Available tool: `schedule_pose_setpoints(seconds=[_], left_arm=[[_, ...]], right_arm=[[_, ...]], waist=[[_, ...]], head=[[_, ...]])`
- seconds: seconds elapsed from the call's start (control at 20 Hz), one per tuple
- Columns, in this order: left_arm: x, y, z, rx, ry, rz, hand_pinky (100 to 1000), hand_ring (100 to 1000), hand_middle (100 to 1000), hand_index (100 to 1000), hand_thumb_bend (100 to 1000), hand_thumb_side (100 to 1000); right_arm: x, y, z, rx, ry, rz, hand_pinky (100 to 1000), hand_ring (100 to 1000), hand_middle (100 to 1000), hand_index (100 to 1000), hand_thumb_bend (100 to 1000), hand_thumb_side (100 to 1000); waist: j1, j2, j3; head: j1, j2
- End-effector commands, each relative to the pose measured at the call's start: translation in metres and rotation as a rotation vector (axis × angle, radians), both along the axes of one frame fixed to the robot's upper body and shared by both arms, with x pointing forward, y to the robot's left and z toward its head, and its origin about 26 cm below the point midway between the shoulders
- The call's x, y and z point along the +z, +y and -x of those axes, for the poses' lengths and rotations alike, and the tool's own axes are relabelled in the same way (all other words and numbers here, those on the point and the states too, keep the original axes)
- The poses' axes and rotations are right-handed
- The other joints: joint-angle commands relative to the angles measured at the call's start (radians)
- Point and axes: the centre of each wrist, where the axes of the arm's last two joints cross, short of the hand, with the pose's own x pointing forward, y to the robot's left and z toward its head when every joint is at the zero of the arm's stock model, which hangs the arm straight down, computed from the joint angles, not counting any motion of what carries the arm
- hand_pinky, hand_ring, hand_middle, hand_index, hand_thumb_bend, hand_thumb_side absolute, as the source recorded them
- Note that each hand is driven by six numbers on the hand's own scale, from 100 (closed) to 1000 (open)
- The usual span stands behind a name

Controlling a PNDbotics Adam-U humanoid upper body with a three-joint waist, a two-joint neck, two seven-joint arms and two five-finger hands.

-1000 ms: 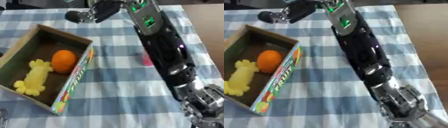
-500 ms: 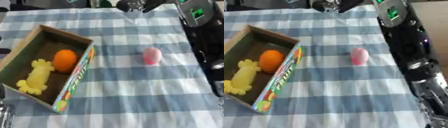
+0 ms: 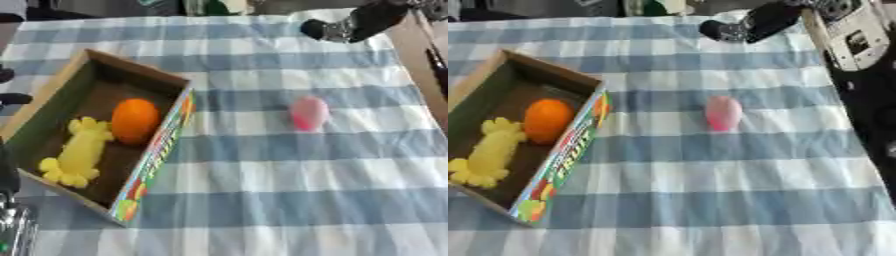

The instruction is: Pick up objects on the table and place them in the box.

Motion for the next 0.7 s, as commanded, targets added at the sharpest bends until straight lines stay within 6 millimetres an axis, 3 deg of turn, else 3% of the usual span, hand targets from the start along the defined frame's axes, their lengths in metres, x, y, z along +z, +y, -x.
schedule_pose_setpoints(seconds=[0.05,0.25,0.7], left_arm=[[0.007,0.004,0.002,0.012,-0.029,-0.016,507,683,622,747,100,715],[0.007,0.004,0.002,0.015,-0.028,-0.016,506,684,623,747,100,714],[0.007,0.003,0.002,0.013,-0.027,-0.016,506,686,623,747,100,715]], right_arm=[[0.013,-0.021,0.013,-0.005,-0.031,0.061,896,953,819,915,381,685],[0.000,-0.031,0.021,-0.003,0.017,0.070,900,952,802,915,403,694],[-0.015,-0.024,0.028,0.025,0.082,0.060,913,953,761,904,468,725]], waist=[[-0.002,-0.017,-0.003],[0.000,-0.016,-0.007],[0.002,-0.015,-0.010]], head=[[0.004,-0.011],[0.003,-0.017],[-0.003,-0.022]])
